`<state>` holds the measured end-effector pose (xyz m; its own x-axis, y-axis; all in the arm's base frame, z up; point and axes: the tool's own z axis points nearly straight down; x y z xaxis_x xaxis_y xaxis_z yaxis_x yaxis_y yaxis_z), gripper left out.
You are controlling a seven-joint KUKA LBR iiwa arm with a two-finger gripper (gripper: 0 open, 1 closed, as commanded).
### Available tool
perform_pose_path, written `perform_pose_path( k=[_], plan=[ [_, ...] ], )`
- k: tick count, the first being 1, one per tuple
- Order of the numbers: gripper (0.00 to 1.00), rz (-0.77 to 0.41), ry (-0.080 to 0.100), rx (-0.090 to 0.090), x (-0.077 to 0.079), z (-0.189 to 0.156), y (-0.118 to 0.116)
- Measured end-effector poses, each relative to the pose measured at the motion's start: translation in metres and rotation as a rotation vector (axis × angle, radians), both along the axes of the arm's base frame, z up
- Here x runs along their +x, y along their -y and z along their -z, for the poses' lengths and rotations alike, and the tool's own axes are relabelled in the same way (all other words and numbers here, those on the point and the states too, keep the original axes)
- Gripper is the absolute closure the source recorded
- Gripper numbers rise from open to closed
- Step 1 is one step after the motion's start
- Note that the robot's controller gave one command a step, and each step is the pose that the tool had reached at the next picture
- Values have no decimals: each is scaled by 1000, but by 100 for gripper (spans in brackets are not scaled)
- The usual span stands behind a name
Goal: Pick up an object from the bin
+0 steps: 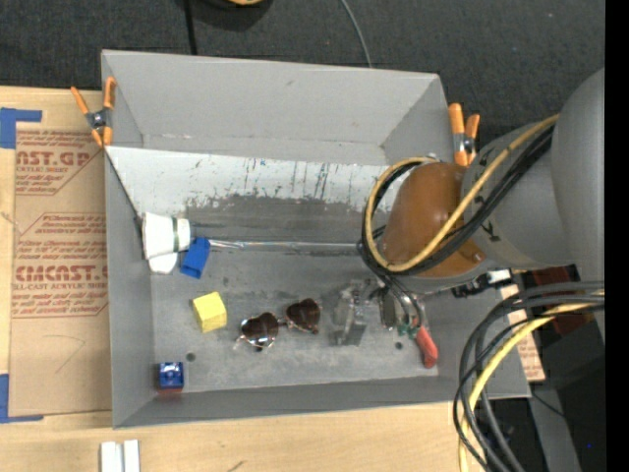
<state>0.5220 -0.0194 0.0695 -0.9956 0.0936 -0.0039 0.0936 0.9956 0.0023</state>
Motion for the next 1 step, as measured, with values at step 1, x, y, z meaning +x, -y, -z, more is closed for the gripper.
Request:
perform_pose_path(
  k=[1],
  plan=[
    [0, 0, 0, 0, 0, 0, 0]
  ],
)
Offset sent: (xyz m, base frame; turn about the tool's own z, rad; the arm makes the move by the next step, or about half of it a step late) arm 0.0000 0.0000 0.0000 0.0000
